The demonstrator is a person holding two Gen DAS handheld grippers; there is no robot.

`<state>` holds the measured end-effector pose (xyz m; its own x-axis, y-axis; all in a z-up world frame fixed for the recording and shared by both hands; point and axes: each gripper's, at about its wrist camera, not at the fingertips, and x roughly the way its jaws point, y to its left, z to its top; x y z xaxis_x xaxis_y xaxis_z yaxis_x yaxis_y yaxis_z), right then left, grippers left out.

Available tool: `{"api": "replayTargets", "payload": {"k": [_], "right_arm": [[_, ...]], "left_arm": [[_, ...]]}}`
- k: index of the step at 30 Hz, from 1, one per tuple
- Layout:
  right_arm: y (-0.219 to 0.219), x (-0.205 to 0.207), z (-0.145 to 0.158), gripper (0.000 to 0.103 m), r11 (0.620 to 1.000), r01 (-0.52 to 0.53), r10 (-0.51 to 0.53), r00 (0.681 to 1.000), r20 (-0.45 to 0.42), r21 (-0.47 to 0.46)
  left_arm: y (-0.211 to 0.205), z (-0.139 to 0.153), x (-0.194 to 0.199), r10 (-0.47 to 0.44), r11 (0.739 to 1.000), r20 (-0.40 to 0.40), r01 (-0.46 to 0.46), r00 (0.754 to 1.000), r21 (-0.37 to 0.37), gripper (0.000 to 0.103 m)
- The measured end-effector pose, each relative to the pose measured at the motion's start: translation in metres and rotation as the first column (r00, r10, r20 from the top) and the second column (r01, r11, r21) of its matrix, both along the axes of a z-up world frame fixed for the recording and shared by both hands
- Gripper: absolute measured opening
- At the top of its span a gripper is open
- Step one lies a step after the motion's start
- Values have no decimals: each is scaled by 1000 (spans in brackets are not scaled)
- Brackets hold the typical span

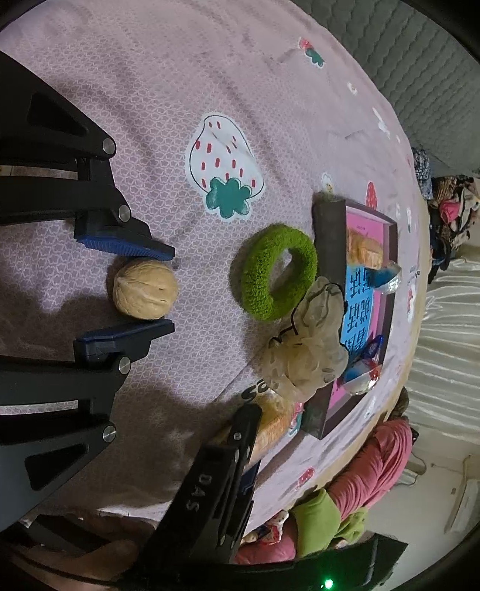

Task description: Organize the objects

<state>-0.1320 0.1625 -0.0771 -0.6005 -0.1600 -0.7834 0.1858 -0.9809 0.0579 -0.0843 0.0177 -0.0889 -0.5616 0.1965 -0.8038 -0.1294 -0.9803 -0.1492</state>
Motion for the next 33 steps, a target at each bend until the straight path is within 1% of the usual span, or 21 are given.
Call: {"api": "replayTargets", "payload": {"k": [8, 11, 17, 25, 33], "right_arm": [[17, 13, 19, 38, 1000, 14, -14, 1000, -27, -19], [19, 15, 28, 38, 1000, 14, -15, 999, -42, -20], [21, 13, 50, 38, 1000, 18, -20, 997, -70, -23], [20, 2, 76, 38, 1000, 8, -10, 994, -110, -18], [20, -19, 106, 38, 1000, -1, 1, 986, -168, -2]], "left_arm": [[-4, 8, 4, 4, 1000, -9, -4, 1000, 3, 33], [-3, 17, 2, 5, 1000, -18, -5, 1000, 0, 33], [0, 50, -9, 0, 1000, -70, -2, 998, -21, 33], [6, 77, -30, 1, 1000, -103, -4, 995, -24, 33], [10, 112, -67, 0, 1000, -161, -4, 987, -28, 33]]}}
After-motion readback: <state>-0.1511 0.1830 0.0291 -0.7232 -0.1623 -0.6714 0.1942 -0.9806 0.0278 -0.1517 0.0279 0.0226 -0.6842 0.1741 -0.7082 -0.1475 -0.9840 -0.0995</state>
